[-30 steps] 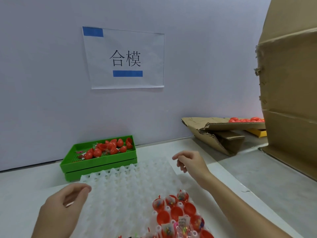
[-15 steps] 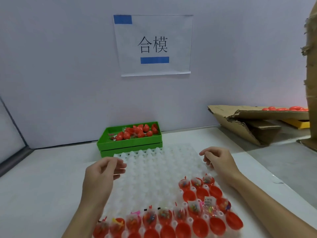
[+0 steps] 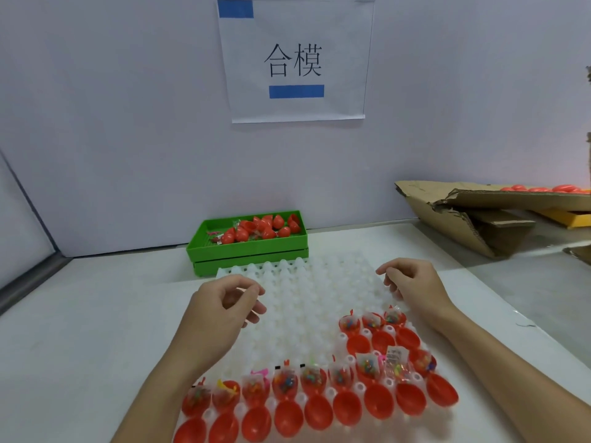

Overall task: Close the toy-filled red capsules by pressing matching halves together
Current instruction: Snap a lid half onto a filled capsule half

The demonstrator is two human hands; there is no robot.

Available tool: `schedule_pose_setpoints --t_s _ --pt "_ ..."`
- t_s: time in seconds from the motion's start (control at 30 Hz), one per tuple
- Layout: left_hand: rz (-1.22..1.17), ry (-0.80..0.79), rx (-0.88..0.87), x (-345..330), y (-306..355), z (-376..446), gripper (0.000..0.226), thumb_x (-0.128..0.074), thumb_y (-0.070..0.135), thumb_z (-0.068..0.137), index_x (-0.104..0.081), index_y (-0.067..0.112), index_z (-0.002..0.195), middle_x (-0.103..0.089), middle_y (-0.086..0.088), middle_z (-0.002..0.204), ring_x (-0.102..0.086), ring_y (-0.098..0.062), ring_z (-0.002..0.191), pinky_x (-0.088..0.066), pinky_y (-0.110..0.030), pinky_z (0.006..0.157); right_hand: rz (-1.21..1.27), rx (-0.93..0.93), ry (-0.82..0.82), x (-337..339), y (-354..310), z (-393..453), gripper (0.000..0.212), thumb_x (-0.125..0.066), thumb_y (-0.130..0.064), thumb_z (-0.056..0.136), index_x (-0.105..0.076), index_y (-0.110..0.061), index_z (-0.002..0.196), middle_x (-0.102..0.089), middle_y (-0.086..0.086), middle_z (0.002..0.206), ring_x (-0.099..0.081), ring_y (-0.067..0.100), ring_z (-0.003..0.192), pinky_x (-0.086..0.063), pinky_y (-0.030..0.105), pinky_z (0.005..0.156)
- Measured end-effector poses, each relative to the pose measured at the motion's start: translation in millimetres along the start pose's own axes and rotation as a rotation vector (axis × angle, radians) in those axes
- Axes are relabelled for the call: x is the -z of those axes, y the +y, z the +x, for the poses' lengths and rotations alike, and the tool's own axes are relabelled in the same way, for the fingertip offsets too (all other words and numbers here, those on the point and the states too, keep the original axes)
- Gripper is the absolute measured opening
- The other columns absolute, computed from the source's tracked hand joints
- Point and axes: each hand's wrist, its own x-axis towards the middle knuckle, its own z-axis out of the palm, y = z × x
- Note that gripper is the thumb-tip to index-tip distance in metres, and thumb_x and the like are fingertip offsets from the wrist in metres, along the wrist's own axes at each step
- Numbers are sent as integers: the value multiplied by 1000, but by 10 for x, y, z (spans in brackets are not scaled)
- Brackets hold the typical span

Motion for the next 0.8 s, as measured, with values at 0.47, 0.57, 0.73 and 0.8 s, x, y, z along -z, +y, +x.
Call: schedule_pose_setpoints --t_s 0.47,0.57,0.73,0.8 --pt "535 -469 -231 -747 663 73 5 -69 29 92 -71 24 92 -65 8 87 -64 -9 76 -53 -27 71 -54 28 -26 21 -37 7 31 -49 -1 97 -76 -13 85 -67 2 76 -61 17 73 -50 27 65" --pt "641 -494 -212 -888 719 108 4 -69 20 90 -70 18 93 -64 -2 95 -66 -20 80 -58 -36 75 -74 32 -34 12 -27 2 31 -49 -3 98 -76 -14 86 -68 0 79 -62 17 75 -50 26 64" --pt "692 -527 -165 -932 732 109 7 -72 17 86 -74 11 89 -69 -5 91 -68 -23 78 -60 -39 74 -69 36 -29 15 -26 15 32 -49 -4 98 -75 -17 85 -68 1 79 -63 21 75 -53 31 65" --pt "706 -522 -159 -935 715 96 7 -73 15 84 -74 12 90 -68 -4 90 -68 -22 76 -60 -36 71 -75 35 -28 11 -28 13 32 -49 -5 98 -75 -17 85 -68 1 79 -63 23 75 -54 34 66"
